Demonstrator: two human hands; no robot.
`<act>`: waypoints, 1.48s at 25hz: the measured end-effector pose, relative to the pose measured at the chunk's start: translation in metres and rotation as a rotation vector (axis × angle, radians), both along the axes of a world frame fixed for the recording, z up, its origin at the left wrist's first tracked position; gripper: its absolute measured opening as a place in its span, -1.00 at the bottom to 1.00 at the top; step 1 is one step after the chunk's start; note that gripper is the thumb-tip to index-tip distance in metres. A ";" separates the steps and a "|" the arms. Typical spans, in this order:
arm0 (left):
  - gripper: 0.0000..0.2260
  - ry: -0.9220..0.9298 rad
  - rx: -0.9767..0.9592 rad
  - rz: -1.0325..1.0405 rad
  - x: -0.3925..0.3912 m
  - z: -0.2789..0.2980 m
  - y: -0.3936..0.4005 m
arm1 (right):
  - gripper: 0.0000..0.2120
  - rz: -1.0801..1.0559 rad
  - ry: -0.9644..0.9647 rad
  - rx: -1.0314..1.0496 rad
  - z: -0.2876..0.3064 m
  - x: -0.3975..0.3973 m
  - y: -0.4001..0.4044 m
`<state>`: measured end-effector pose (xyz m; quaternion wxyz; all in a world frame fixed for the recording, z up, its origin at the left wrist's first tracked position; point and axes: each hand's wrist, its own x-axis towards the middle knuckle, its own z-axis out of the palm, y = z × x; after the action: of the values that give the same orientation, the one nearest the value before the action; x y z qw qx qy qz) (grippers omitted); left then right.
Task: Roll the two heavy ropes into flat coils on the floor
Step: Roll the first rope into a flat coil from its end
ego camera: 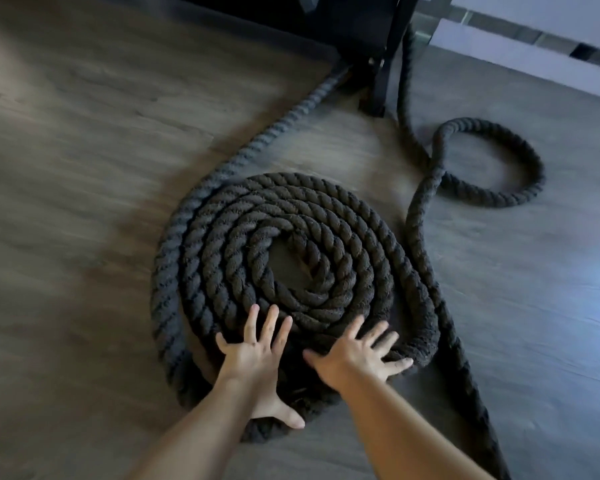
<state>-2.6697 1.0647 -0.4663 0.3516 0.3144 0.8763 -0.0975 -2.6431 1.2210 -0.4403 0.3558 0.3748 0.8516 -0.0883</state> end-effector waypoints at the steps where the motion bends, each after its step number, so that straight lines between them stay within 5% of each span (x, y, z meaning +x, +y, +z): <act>1: 0.41 -0.007 -0.011 -0.009 -0.002 0.001 0.007 | 0.23 0.075 -0.039 -0.012 -0.005 0.001 0.001; 8: 0.33 0.081 -0.060 -0.471 -0.125 0.027 -0.045 | 0.25 0.318 -0.097 -0.056 -0.023 -0.030 0.042; 12: 0.29 0.007 -0.095 -0.447 -0.157 0.018 -0.058 | 0.25 0.465 -0.059 -0.030 -0.022 -0.078 0.090; 18: 0.29 0.166 0.160 -0.148 -0.143 -0.023 -0.017 | 0.19 0.612 0.051 0.069 -0.021 -0.147 0.159; 20: 0.29 0.195 0.169 -0.054 -0.147 -0.026 0.011 | 0.18 0.506 0.160 0.165 -0.017 -0.162 0.167; 22: 0.28 0.220 0.132 0.047 -0.150 -0.027 0.046 | 0.05 0.149 0.251 0.212 -0.019 -0.168 0.154; 25: 0.26 0.234 0.093 0.155 -0.153 -0.026 0.086 | -0.17 -0.239 0.257 0.063 -0.032 -0.176 0.121; 30: 0.21 0.184 0.062 0.153 -0.159 -0.025 0.111 | -0.16 -0.142 0.155 0.002 -0.034 -0.196 0.141; 35: 0.11 0.193 0.062 -0.264 -0.208 -0.013 0.093 | -0.16 -0.026 0.108 0.005 -0.032 -0.229 0.181; 37: 0.04 0.240 0.027 -0.256 -0.216 -0.016 0.107 | -0.17 0.026 0.096 0.014 -0.031 -0.255 0.202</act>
<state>-2.8858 1.1720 -0.4821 0.2248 0.4142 0.8661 -0.1665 -2.8984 1.4233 -0.4718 0.3129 0.3616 0.8730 -0.0957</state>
